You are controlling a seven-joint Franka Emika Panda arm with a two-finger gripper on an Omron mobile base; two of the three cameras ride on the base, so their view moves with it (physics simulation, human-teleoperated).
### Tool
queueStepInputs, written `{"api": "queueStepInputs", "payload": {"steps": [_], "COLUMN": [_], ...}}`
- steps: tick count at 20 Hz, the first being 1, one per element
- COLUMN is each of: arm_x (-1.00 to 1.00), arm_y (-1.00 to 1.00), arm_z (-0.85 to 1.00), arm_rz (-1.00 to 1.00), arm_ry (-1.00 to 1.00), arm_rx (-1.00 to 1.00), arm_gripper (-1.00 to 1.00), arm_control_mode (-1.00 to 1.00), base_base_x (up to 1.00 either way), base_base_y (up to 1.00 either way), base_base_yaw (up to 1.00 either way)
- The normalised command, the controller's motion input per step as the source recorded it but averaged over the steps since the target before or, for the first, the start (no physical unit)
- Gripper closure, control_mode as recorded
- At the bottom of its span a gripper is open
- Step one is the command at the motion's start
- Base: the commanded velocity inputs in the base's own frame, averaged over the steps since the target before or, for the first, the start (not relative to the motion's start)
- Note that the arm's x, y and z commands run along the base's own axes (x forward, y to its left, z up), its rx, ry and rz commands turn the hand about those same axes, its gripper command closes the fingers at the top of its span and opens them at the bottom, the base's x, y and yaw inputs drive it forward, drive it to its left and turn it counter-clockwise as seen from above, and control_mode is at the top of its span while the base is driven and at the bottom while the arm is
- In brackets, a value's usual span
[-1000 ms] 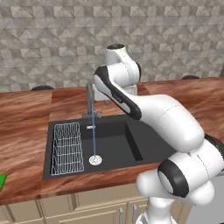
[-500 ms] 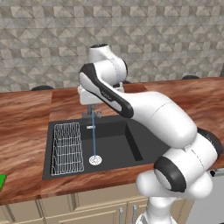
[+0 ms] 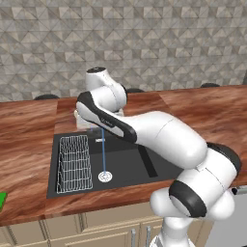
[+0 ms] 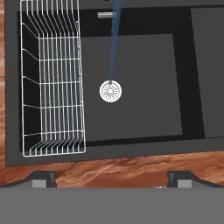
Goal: Soak the sponge with water for a few seconds and then drop it inside the sink.
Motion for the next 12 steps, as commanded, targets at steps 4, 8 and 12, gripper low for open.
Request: {"api": "queueStepInputs", "payload": {"steps": [4, 8, 12], "arm_x": [0.02, 0.12, 0.17], "arm_y": [0.26, 0.35, 0.37], "arm_z": [-0.43, -0.35, -0.07], "arm_rz": [0.0, 0.0, 0.0], "arm_ry": [-0.23, -0.21, -0.08], "arm_rx": [0.09, 0.12, 0.16], "arm_gripper": [-1.0, -1.0, -1.0], "arm_control_mode": [-1.0, -1.0, -1.0], "base_base_x": [0.0, 0.0, 0.0], "base_base_y": [0.0, 0.0, 0.0], "base_base_yaw": [0.0, 0.0, 0.0]}}
